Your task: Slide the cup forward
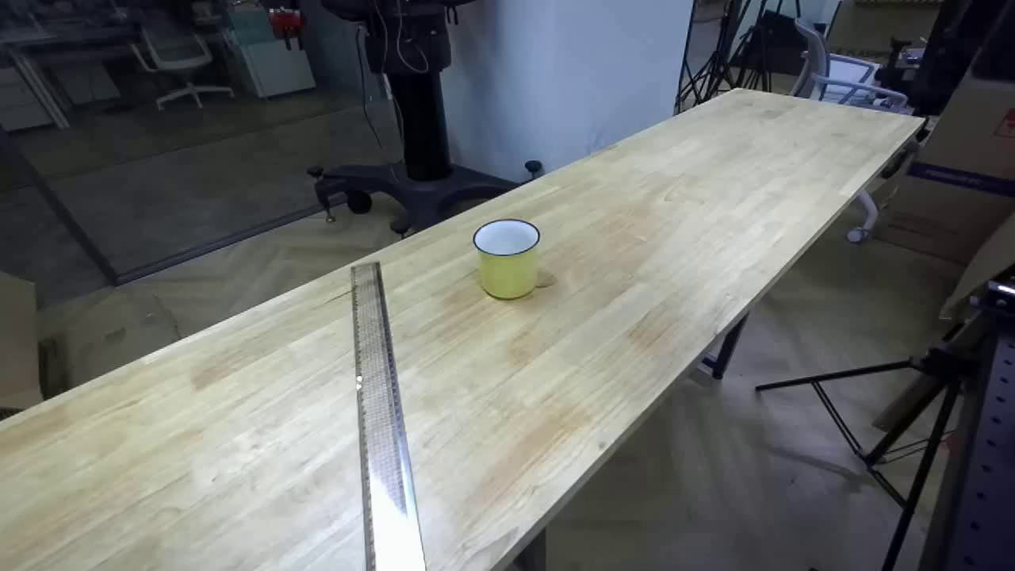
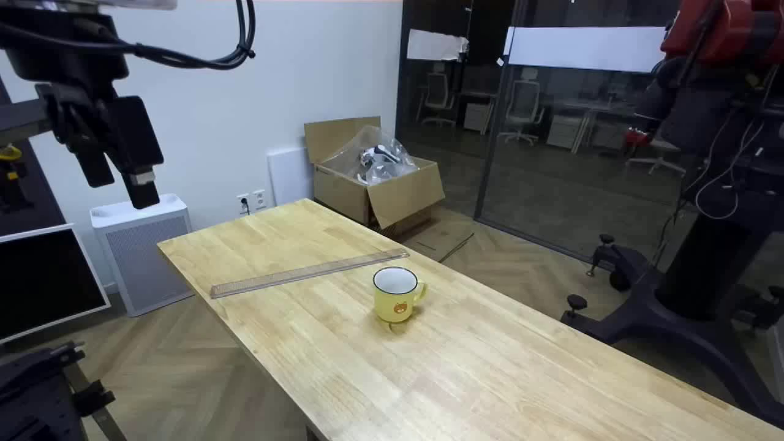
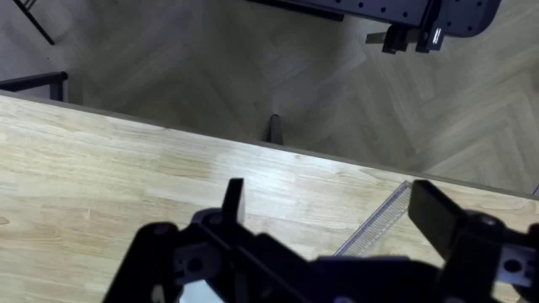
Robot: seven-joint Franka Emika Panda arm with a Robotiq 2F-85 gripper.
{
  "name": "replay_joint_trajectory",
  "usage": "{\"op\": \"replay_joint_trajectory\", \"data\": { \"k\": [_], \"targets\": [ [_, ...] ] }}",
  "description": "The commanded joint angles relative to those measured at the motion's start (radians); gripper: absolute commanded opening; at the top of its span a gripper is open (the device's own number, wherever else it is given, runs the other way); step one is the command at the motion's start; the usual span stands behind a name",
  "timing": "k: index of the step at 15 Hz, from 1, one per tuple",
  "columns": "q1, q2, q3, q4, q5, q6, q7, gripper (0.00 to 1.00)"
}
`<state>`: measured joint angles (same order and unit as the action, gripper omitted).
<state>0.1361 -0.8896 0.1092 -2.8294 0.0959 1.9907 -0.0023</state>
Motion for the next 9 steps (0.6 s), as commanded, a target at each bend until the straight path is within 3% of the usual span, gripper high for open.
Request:
{"op": "replay_joint_trajectory", "data": {
  "k": [1, 9],
  "targets": [
    [0.004, 0.002, -0.004, 0.001, -0.004, -0.007, 0.003, 1.0],
    [0.004, 0.016, -0.004, -0.003, -0.004, -0.008, 0.003, 1.0]
  ]
}}
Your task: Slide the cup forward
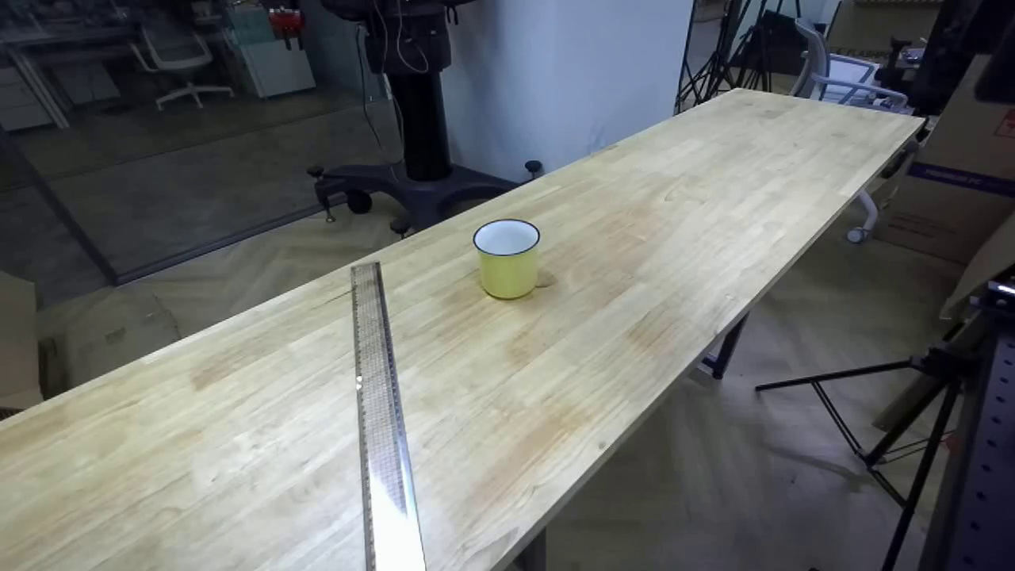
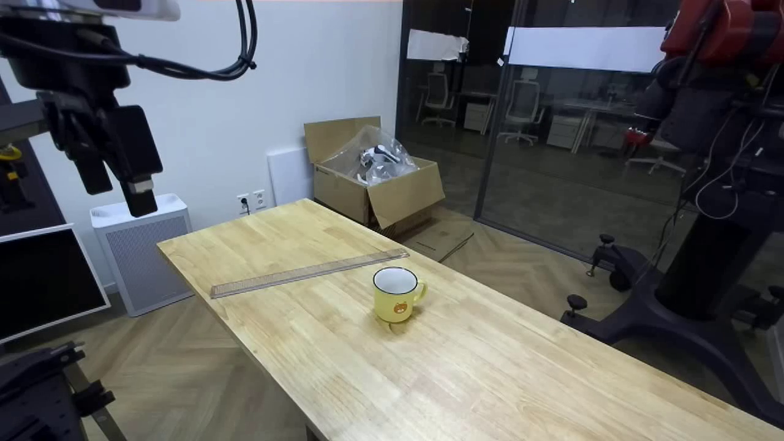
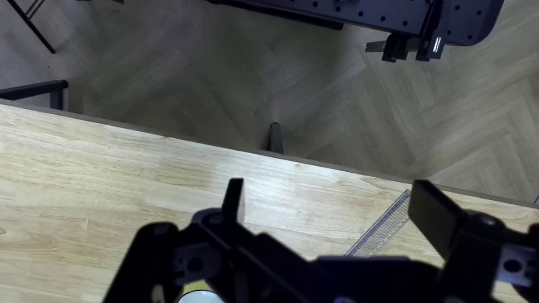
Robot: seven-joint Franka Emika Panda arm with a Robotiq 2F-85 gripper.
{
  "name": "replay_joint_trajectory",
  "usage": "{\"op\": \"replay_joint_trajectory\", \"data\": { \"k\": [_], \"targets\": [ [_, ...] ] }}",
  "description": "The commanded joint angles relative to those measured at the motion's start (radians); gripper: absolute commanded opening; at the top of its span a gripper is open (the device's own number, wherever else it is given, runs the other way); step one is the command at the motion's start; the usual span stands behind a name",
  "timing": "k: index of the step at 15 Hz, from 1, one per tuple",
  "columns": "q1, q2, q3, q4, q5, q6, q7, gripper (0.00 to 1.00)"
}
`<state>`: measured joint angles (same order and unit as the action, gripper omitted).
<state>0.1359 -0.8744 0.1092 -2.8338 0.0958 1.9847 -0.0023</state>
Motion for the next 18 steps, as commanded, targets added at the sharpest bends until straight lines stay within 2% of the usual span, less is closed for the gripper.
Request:
{"op": "replay_joint_trajectory", "data": {
  "k": [1, 5, 7, 12, 16, 18],
  "targets": [
    [0.005, 0.001, -0.004, 0.002, -0.004, -0.002, 0.003, 1.0],
    [0.005, 0.001, -0.004, 0.002, -0.004, -0.002, 0.003, 1.0],
    [-0.049, 0.029, 0.012, 0.008, -0.041, 0.069, 0.053, 1.0],
    [-0.186, 0.147, -0.006, 0.013, -0.14, 0.248, 0.106, 1.0],
    [-0.275, 0.339, -0.073, 0.088, -0.188, 0.299, 0.073, 1.0],
    [-0.275, 0.433, -0.127, 0.143, -0.189, 0.313, -0.001, 1.0]
  ]
}}
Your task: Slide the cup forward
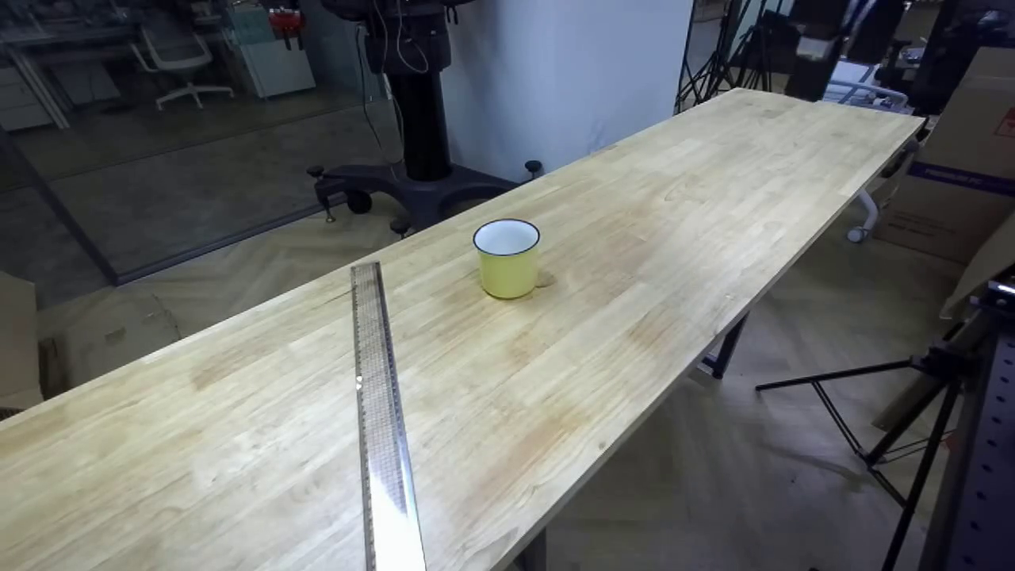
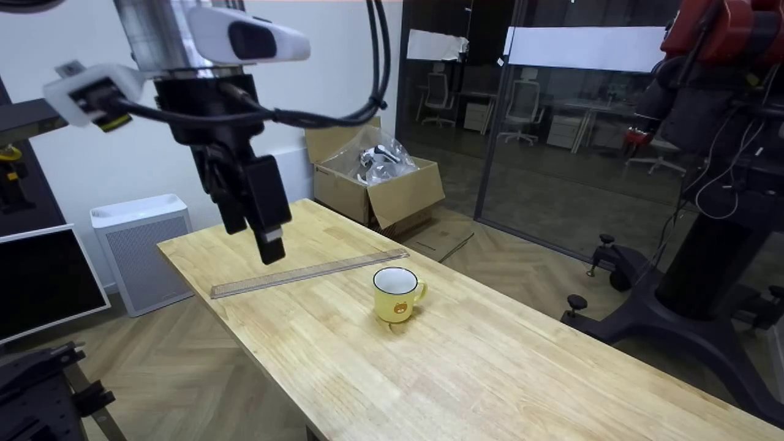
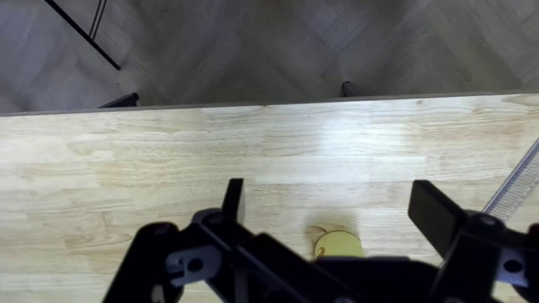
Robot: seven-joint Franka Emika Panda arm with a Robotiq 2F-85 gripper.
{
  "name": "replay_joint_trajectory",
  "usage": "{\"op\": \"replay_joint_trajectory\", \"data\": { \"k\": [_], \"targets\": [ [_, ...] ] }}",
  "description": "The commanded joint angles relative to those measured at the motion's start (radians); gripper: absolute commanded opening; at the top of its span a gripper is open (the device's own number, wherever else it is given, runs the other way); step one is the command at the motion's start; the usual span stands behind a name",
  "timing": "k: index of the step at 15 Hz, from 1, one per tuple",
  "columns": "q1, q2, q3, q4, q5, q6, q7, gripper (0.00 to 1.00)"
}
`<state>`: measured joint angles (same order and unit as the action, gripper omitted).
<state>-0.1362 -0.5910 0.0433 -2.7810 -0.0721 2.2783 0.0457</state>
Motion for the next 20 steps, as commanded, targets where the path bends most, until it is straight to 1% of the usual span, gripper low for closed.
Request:
{"op": "replay_joint_trajectory", "data": {
  "k": [1, 3, 5, 6, 8, 12, 17, 20],
  "targets": [
    [0.008, 0.192, -0.089, 0.118, -0.016, 0.025, -0.1, 1.0],
    [0.041, 0.276, -0.137, 0.172, -0.009, 0.045, -0.254, 1.0],
    [0.058, 0.325, -0.152, 0.211, -0.013, 0.057, -0.354, 1.0],
    [0.039, 0.253, -0.143, 0.142, -0.012, 0.06, -0.285, 1.0],
    [0.049, 0.306, -0.149, 0.179, -0.011, 0.064, -0.332, 1.0],
    [0.059, 0.337, -0.151, 0.205, -0.001, 0.055, -0.351, 1.0],
    [0.08, 0.515, -0.158, 0.358, 0.033, 0.007, -0.446, 1.0],
    [0.071, 0.656, -0.147, 0.489, 0.048, -0.028, -0.472, 1.0]
  ]
}}
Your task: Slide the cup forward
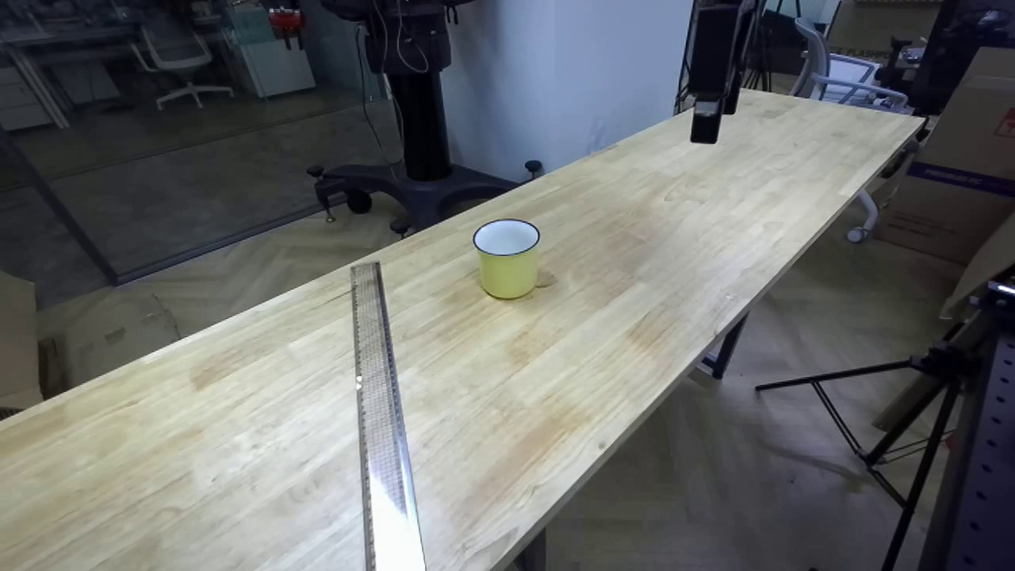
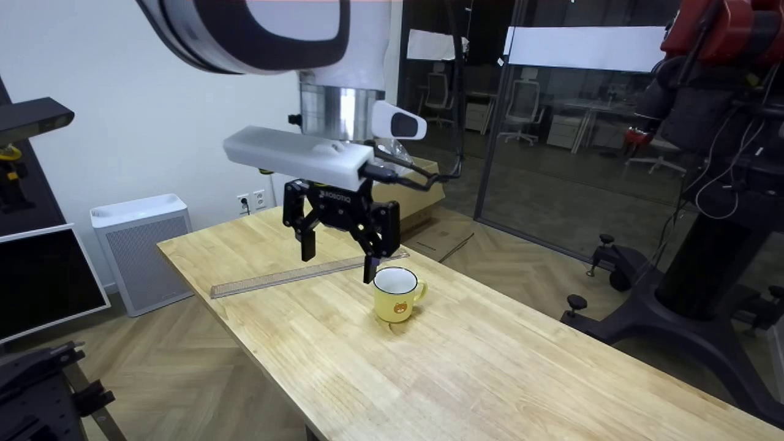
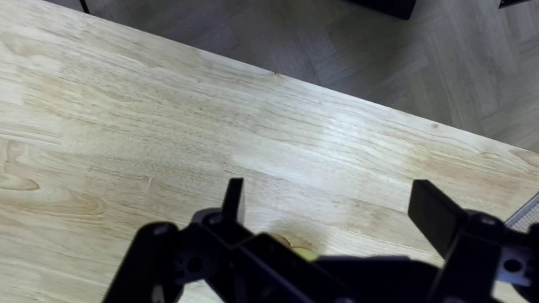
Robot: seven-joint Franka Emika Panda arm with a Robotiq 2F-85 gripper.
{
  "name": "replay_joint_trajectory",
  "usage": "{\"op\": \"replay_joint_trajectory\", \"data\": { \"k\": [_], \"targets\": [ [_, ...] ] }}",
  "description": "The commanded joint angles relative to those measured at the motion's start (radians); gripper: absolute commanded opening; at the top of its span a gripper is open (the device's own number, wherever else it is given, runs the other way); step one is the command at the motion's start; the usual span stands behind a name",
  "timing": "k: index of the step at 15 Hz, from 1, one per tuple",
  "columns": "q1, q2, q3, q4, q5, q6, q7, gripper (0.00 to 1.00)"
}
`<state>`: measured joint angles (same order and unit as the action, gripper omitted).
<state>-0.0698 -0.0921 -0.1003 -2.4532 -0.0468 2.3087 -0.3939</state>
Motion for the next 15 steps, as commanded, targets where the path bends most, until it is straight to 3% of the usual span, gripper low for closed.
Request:
{"op": "replay_joint_trajectory", "data": {
  "k": [1, 11, 12, 13, 15],
  "targets": [
    [0.0, 0.21, 0.001, 0.213, 0.027, -0.073, -0.036, 1.0],
    [0.018, 0.623, 0.061, 0.621, -0.003, -0.003, 0.154, 1.0],
    [0.024, 0.646, 0.069, 0.646, -0.001, 0.006, 0.172, 1.0],
    [0.001, 0.586, 0.073, 0.561, -0.007, 0.012, 0.119, 1.0],
    [0.013, 0.63, 0.082, 0.607, -0.007, 0.017, 0.145, 1.0]
  ]
}}
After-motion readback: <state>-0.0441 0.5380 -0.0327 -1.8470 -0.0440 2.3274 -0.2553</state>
